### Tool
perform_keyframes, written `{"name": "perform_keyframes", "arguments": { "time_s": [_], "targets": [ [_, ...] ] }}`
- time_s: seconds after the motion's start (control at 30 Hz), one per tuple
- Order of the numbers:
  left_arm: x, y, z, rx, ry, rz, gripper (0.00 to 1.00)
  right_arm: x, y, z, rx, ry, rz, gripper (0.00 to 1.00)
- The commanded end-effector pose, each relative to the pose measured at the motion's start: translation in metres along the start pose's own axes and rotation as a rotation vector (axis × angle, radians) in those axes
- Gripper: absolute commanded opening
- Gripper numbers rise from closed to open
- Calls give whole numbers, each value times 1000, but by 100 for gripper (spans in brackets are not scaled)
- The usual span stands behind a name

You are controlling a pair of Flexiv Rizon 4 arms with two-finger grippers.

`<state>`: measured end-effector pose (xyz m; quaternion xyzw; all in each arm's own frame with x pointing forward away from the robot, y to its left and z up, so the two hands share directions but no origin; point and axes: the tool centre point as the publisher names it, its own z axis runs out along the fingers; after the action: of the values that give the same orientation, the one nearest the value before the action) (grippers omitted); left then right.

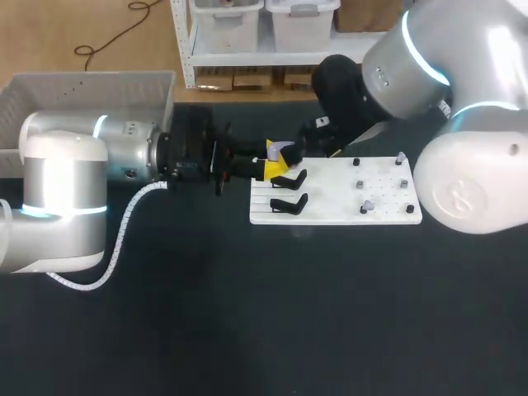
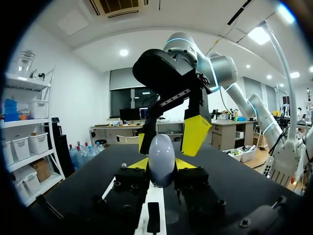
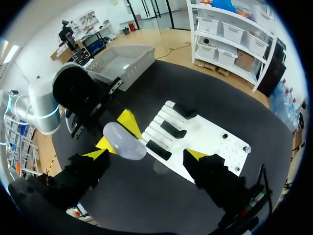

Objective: Pick up each earbud case from the left stands, insert the matching earbuds, close the lid, and place the case in the box.

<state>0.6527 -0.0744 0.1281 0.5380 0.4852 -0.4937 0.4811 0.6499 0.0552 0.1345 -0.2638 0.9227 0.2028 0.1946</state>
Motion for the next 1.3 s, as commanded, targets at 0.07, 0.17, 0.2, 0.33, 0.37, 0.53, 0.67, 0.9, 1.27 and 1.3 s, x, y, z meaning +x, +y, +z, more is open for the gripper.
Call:
{"name": "perform_keyframes", "arguments": {
  "time_s": [0.07,0.17,0.2,0.33,0.37,0.53,0.67,0.9,1.27,1.3],
  "targets": [
    [1,-1,0,-4,-2,3,0,-2,-4,-2,15,-10,9,100],
    [1,-1,0,-4,-2,3,0,-4,-9,-4,27,-30,27,100],
    [1,-1,0,-4,-2,3,0,-5,-12,-6,34,-41,33,100],
    [1,-1,0,-4,-2,3,0,-10,-13,-18,48,-84,37,100],
    [1,-1,0,-4,-2,3,0,-11,-13,-21,49,-94,36,100],
    [1,-1,0,-4,-2,3,0,-18,-15,-46,78,-154,-17,100],
    [1,-3,0,-1,4,22,0,-20,-26,-62,139,-149,-42,100],
    [3,-3,-1,-6,9,33,0,-10,-61,-69,295,-74,-42,100],
    [3,-3,-2,-9,10,33,0,21,-137,-60,421,118,-17,100],
    [3,-3,-2,-9,10,33,0,23,-143,-58,429,137,-19,100]
  ]
}}
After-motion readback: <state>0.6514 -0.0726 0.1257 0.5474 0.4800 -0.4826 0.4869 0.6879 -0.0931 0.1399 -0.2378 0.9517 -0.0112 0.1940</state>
